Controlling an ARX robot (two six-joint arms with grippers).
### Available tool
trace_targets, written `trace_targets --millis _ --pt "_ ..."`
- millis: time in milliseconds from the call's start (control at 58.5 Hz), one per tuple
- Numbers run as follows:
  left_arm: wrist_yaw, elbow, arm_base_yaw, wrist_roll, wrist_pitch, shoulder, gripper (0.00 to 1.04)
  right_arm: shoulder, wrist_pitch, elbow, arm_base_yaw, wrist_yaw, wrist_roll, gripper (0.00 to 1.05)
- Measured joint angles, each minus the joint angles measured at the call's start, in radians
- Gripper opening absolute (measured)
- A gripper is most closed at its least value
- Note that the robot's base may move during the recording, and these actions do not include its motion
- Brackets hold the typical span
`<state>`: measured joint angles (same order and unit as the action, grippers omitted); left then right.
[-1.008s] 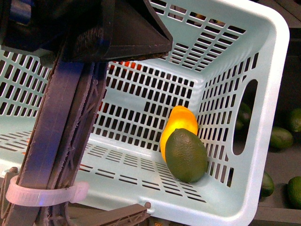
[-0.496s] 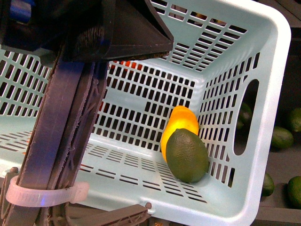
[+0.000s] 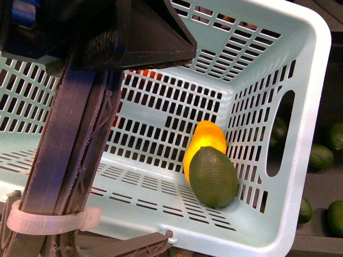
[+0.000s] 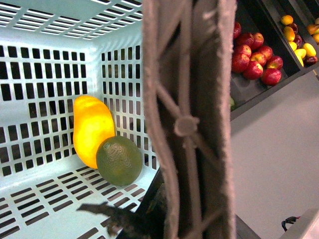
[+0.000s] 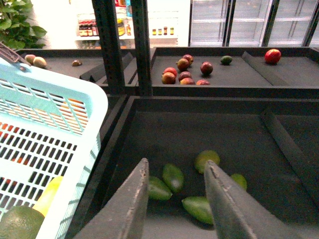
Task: Pick mango and avocado into basket
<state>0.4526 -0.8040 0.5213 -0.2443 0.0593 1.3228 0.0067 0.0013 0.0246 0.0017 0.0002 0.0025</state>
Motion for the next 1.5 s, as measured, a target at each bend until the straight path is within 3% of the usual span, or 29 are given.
trace_targets --millis 393,1504 --pt "0.015 0.000 0.010 0.006 0.000 0.000 0.04 -0.001 0.000 0.000 0.000 0.004 0.001 0.97" --pt "0.007 0.000 0.002 0.004 0.000 0.002 0.04 -0.004 -0.003 0.000 0.000 0.003 0.000 0.96"
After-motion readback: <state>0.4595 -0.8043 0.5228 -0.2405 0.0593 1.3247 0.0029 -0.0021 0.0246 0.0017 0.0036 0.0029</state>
